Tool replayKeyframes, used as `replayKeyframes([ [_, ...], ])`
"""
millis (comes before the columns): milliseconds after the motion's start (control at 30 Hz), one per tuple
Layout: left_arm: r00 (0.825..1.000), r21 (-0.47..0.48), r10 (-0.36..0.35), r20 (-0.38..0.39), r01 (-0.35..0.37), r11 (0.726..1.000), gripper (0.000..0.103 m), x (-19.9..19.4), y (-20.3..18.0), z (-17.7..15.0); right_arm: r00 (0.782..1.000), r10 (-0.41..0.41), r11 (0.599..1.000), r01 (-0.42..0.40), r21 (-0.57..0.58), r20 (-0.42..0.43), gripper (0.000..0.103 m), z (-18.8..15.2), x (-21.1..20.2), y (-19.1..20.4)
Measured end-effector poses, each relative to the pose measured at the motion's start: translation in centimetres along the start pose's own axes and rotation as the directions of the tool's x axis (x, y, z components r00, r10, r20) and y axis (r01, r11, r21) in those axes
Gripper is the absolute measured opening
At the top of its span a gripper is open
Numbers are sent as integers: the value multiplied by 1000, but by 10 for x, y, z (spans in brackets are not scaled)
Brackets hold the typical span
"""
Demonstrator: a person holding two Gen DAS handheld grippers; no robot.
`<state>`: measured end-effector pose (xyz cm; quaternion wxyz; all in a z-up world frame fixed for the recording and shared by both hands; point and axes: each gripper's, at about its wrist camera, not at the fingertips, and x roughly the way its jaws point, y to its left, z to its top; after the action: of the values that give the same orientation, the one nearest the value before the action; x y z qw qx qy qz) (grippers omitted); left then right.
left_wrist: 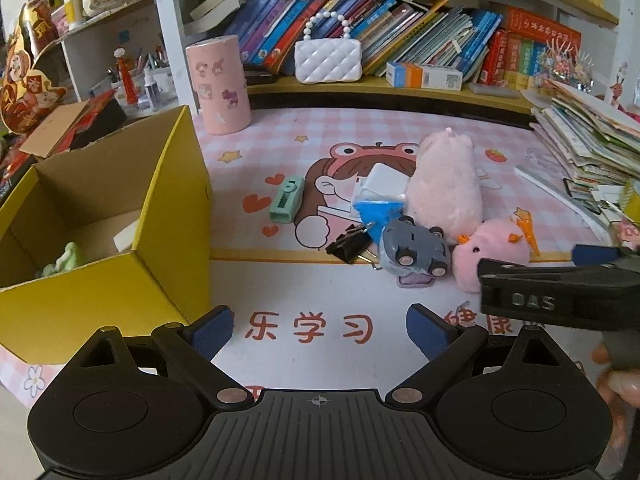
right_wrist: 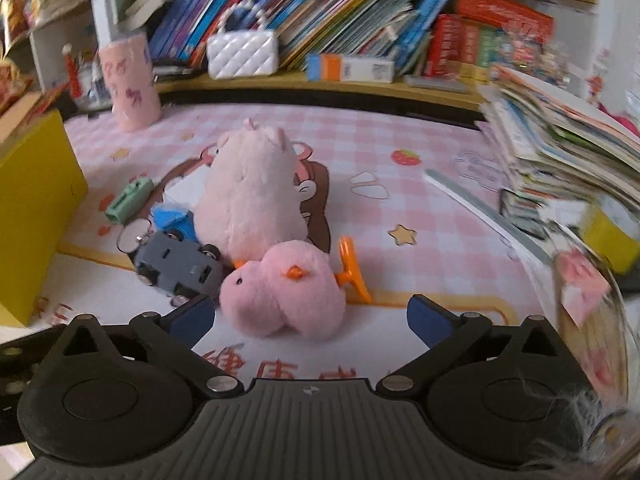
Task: Organize objects
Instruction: 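Grasp the grey toy car with the left gripper while the right gripper grasps the pink plush pig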
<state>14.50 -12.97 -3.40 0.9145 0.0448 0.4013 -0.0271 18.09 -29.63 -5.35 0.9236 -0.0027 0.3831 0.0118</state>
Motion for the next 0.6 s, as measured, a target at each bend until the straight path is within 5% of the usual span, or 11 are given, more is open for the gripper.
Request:
replayKeyframes([
  [200,1000,2,15,3,-15,1000,95,5,-6,5,999,44,996,-46,-73,-23,103,10,28,2],
  [267,1000,3,13,0,-13,1000,95,7,-10,8,997,65,994,-68,-81,-34,91,12,36,-1],
  [433,1000,14,-15,11,14,1000,95,15,-22,16,993,115,993,-115,-6,-7,82,22,26,-20],
  [600,999,43,-46,25,45,998,93,32,-44,26,996,60,995,-65,78,65,82,25,0,-42],
])
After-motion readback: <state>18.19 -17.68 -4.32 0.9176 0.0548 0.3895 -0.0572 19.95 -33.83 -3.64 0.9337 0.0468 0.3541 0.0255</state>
